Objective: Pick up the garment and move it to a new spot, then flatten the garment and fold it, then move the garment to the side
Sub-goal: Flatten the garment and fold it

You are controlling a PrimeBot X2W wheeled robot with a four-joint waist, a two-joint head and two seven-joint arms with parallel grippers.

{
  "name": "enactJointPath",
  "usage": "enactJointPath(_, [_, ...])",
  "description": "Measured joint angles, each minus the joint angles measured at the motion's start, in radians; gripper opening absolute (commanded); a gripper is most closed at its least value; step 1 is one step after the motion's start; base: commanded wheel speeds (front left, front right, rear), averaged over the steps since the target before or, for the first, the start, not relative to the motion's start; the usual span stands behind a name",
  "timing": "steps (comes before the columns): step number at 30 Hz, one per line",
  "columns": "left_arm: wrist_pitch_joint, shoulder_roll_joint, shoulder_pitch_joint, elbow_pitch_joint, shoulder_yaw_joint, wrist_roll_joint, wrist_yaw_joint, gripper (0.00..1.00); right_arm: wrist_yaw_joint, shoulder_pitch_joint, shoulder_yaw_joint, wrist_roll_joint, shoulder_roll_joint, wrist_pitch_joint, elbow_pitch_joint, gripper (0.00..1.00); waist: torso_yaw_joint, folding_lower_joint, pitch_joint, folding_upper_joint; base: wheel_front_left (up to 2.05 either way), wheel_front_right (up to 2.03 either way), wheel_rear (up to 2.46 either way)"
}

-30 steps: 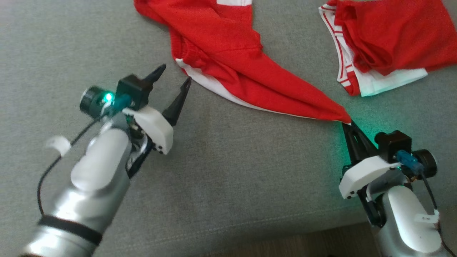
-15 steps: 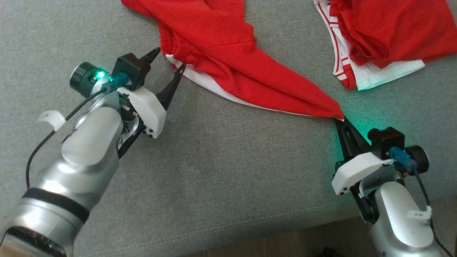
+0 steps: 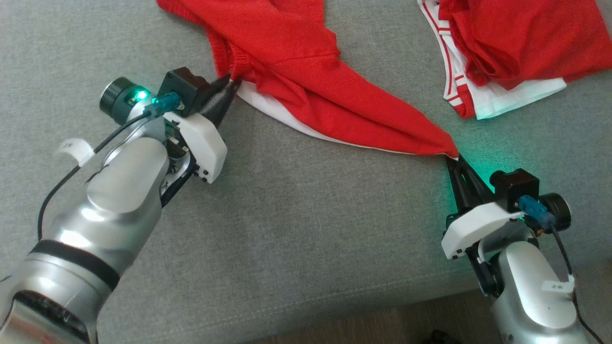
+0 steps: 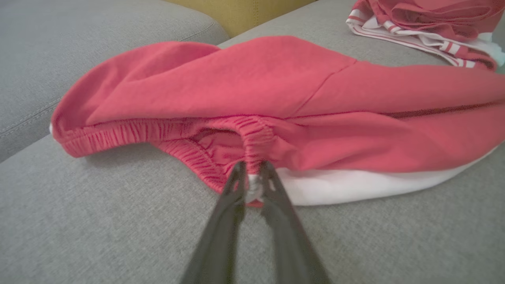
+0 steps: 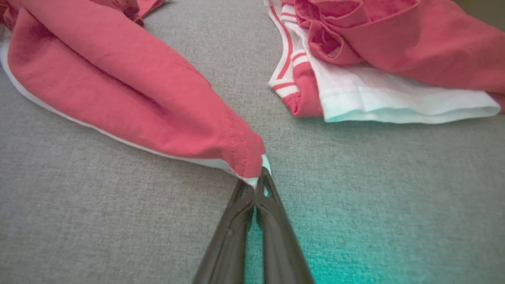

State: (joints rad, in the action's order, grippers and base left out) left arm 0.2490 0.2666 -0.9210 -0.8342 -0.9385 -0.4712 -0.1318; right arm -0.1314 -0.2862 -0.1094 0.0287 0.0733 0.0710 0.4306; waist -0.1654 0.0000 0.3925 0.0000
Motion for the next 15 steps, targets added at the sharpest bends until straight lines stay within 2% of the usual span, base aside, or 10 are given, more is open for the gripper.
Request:
enactJointPath(10, [0.001, 0.01, 0.013, 0.039, -0.035, -0.061, 0.0, 0.0, 0.0, -0.013, 0.001, -0.004, 0.013, 0.046, -0.002, 0.0, 0.036, 0.0, -0.05, 0.0, 0.0, 0.0, 0.0])
enactJointPath(15, [0.001, 0.035, 0.071, 0.102, -0.036, -0.089, 0.0, 0.0, 0.0, -0.074, -0.048, 0.011, 0.073, 0.059, -0.05, 0.0, 0.067, 0.0, -0.105, 0.0, 0.0, 0.0, 0.0])
